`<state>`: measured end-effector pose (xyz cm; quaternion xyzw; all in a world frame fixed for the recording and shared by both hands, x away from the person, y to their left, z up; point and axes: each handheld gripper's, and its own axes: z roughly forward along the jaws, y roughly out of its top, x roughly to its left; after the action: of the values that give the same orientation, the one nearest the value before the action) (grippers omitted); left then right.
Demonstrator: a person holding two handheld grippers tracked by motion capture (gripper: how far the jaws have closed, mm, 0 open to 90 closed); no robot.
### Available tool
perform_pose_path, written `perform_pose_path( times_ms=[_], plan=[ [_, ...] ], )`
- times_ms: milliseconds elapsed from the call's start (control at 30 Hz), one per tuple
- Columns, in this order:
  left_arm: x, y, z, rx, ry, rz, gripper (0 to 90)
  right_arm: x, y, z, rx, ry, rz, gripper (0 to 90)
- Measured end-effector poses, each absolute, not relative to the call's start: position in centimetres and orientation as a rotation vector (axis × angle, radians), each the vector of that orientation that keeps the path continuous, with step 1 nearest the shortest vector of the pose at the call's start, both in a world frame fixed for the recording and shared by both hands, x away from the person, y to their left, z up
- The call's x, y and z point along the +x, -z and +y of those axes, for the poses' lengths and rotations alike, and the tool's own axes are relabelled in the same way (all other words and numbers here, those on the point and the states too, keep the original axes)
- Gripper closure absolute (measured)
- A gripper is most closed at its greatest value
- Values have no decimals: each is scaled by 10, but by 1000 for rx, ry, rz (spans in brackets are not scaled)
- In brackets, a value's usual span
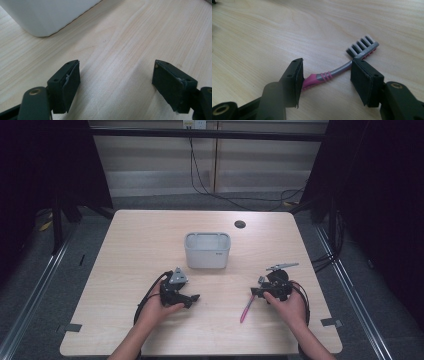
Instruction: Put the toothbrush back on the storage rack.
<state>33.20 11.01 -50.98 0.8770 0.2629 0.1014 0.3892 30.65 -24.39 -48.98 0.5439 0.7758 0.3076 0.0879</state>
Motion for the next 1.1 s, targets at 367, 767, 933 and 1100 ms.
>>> perform_pose_path(
  times_ms=[367, 767, 933, 1100],
  plan=[
    [332, 510, 110, 2232, -258, 668, 223, 317, 486, -239, 1593, -810, 2336, 613],
    [332, 510, 110, 2233, -259, 668, 222, 321, 483, -233, 1553, -668, 2347, 806],
    [332, 510, 110, 2232, -257, 668, 223, 323, 483, -234, 1566, -674, 2350, 808],
    [332, 510, 110, 2234, -259, 669, 222, 324, 483, -237, 1596, -708, 2344, 809]
  ],
)
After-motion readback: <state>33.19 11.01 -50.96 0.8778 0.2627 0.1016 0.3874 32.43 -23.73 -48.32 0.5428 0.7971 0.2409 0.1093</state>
